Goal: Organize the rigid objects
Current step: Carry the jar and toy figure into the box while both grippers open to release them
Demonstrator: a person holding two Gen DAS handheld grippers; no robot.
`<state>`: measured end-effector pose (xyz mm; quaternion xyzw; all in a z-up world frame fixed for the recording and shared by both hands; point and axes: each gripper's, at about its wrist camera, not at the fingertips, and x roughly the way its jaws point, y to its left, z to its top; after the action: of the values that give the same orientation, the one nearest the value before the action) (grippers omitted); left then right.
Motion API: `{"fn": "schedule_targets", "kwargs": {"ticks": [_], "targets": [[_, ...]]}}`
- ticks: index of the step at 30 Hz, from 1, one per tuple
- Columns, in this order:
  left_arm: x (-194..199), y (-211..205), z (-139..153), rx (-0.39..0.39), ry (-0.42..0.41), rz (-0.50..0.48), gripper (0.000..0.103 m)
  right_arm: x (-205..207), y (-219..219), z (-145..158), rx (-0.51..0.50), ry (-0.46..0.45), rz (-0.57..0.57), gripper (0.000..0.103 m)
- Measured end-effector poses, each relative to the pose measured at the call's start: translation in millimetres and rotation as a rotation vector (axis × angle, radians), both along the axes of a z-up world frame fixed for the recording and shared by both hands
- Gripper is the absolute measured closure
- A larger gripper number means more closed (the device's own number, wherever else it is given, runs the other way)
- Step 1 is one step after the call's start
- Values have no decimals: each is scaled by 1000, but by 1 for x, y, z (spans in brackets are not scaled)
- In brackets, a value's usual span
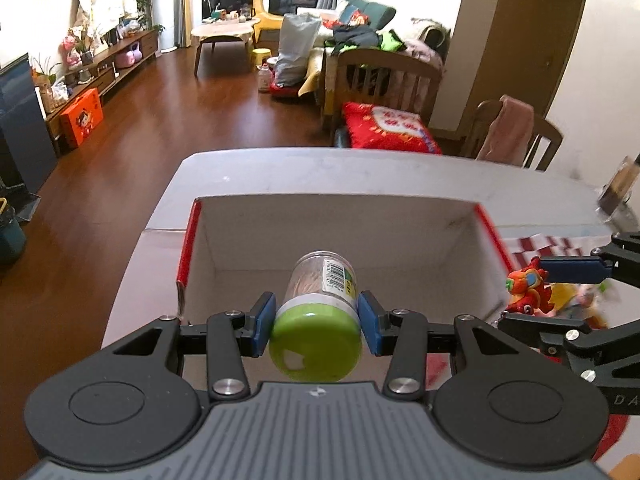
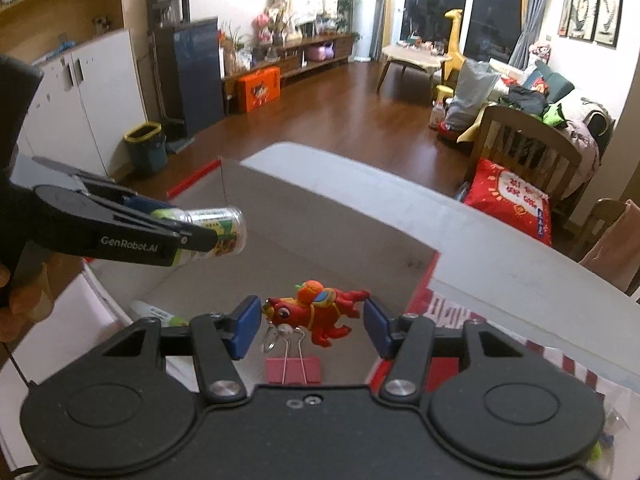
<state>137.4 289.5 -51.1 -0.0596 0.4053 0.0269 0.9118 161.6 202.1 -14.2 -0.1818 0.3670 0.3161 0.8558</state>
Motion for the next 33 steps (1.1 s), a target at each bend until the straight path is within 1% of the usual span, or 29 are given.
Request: {"fn": "schedule_targets", "kwargs": {"ticks": [2, 8, 13, 16, 18, 20, 27, 28, 31, 33], "targets": [[6, 4, -10, 11, 16, 2, 59, 4, 9, -9, -16, 9, 3, 48], [26, 12, -35, 11, 62, 2, 59, 17, 29, -36, -56, 53, 6, 48], [38, 12, -47, 6, 94, -13, 59, 24, 41, -52, -95, 74, 19, 48], [44, 10, -55, 5, 129, -29, 59, 27, 49, -61, -125, 92, 24, 48], [47, 13, -59, -5, 158, -30, 59, 28, 53, -67, -152, 111, 24, 48], [50, 15, -61, -19, 189, -30, 59, 30, 56, -72, -173, 135, 25, 50], [51, 17, -66, -33, 256, -37, 59, 31, 59, -77, -207, 190, 28, 50], [51, 17, -66, -36, 262, -37, 59, 30, 59, -77, -205, 188, 30, 49], [51, 19, -64, -39, 271, -30, 59, 29, 59, -73, -199, 183, 40, 38], [49, 20, -62, -46, 261, -24, 59, 27, 57, -70, -187, 177, 45, 38]]}}
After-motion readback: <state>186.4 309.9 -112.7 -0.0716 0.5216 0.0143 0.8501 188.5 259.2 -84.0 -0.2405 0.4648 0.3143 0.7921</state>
